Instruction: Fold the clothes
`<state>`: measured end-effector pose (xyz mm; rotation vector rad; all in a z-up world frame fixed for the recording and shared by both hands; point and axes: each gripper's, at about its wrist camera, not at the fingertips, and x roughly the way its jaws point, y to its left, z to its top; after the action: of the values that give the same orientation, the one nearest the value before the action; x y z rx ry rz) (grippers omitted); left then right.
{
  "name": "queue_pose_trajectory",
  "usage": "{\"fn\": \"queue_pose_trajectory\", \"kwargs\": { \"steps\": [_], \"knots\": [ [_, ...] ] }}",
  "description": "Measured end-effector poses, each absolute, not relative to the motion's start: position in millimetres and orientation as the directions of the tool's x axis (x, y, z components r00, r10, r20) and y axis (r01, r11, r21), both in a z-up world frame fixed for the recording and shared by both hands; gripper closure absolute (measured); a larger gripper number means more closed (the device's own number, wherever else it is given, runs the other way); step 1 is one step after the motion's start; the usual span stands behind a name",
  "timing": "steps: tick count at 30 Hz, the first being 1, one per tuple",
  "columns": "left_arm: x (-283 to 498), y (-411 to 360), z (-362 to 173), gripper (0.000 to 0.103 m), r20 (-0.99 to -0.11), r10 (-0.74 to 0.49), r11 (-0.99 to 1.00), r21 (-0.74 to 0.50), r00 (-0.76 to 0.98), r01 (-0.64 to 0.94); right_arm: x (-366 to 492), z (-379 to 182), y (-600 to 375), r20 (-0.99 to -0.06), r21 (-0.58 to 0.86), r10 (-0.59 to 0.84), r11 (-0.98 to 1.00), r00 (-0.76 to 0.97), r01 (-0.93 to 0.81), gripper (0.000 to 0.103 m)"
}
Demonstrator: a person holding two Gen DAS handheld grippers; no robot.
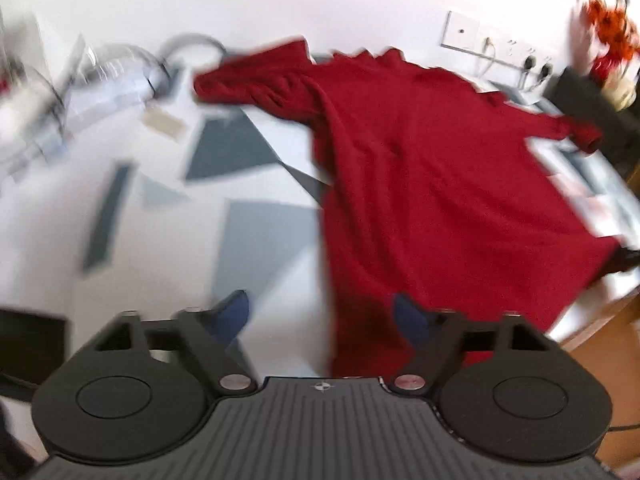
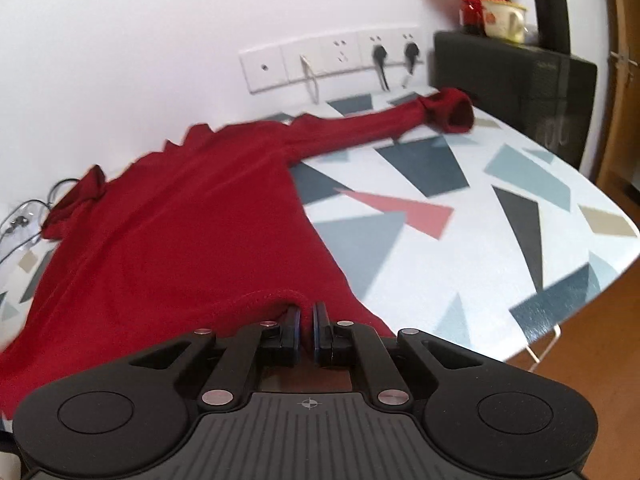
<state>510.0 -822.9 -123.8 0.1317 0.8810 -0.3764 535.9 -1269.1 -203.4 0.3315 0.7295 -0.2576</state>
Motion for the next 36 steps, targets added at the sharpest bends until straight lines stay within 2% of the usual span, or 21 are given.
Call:
{"fn": "queue_pose_trajectory", "kwargs": {
  "steps": [3,4,6,8,12,15,17,22,24,27,29,32,36],
  "knots": [
    [499,-839,-131,0.021,-0.783,-0.261,0.893,0.027,0.565,0.449,541,-214,-1268,-0.711,0.168,-0.126,0.925,0.691,0.341,0.089],
    [492,-845,-133,0.020,-0.780,-0.267,0.877,0.047,0.566,0.479,543,-217,-1265,-0.714,0.152,-0.132,0.929,0.687,0.337,0.082],
    [475,-853,-135,0.013,-0.768,-0.285,0.837,0.092,0.573,0.540,544,-223,-1260,-0.715,0.117,-0.152,0.937,0.683,0.330,0.076],
    [454,-861,-138,0.012,-0.759,-0.306,0.784,0.142,0.575,0.604,543,-227,-1255,-0.715,0.095,-0.166,0.940,0.679,0.329,0.069],
    [419,-880,-153,0.011,-0.750,-0.303,0.643,0.295,0.588,0.707,542,-229,-1255,-0.715,0.116,-0.154,0.935,0.682,0.334,0.068],
    [417,-885,-166,0.011,-0.707,-0.225,0.623,0.425,0.671,0.657,545,-226,-1263,-0.713,0.138,-0.153,0.926,0.684,0.351,0.068],
    [425,-884,-170,0.010,-0.676,-0.186,0.643,0.464,0.712,0.609,548,-224,-1267,-0.712,0.141,-0.160,0.921,0.684,0.362,0.068],
    [426,-892,-168,0.008,-0.637,-0.193,0.619,0.511,0.746,0.596,553,-217,-1275,-0.705,0.173,-0.157,0.908,0.692,0.382,0.068],
    [426,-893,-161,0.008,-0.620,-0.213,0.645,0.491,0.755,0.585,554,-214,-1277,-0.700,0.183,-0.160,0.902,0.696,0.391,0.068],
    [445,-884,-147,0.008,-0.624,-0.219,0.762,0.370,0.750,0.531,557,-210,-1275,-0.689,0.172,-0.160,0.912,0.707,0.373,0.064],
    [461,-878,-145,0.008,-0.629,-0.176,0.818,0.336,0.758,0.468,558,-210,-1268,-0.688,0.136,-0.159,0.930,0.708,0.341,0.056],
    [480,-873,-144,0.008,-0.648,-0.138,0.859,0.299,0.749,0.417,559,-213,-1254,-0.694,0.070,-0.155,0.957,0.703,0.281,0.050],
    [475,-874,-133,0.008,-0.646,-0.217,0.855,0.236,0.732,0.461,561,-218,-1232,-0.700,-0.022,-0.138,0.985,0.701,0.172,0.044]
  ]
}}
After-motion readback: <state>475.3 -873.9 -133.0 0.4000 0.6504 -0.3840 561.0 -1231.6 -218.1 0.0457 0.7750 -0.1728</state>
